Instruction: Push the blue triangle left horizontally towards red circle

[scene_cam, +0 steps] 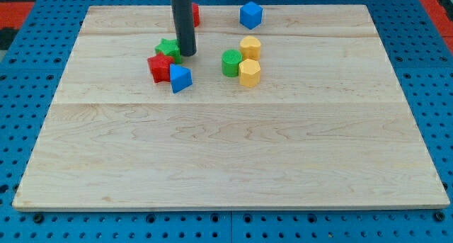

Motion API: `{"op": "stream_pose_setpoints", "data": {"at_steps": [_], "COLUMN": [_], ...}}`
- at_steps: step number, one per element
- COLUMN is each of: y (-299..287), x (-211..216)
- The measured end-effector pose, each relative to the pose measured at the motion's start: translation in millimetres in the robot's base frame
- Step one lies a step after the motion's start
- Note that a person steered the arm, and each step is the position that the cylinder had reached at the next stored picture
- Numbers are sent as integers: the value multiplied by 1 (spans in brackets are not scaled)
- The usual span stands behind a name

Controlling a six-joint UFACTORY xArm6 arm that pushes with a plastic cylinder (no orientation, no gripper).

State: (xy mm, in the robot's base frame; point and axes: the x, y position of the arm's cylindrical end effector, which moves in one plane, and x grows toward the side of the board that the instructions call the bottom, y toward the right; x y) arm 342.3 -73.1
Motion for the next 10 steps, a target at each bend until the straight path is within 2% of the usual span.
{"op": "stream_pose_setpoints", "data": {"at_steps": [1,3,4,5,7,8,9,10], "y": [2,-3,-17,-89,-139,-168,-152,-171], "x": [58,105,112,85,114,63,55,23]}}
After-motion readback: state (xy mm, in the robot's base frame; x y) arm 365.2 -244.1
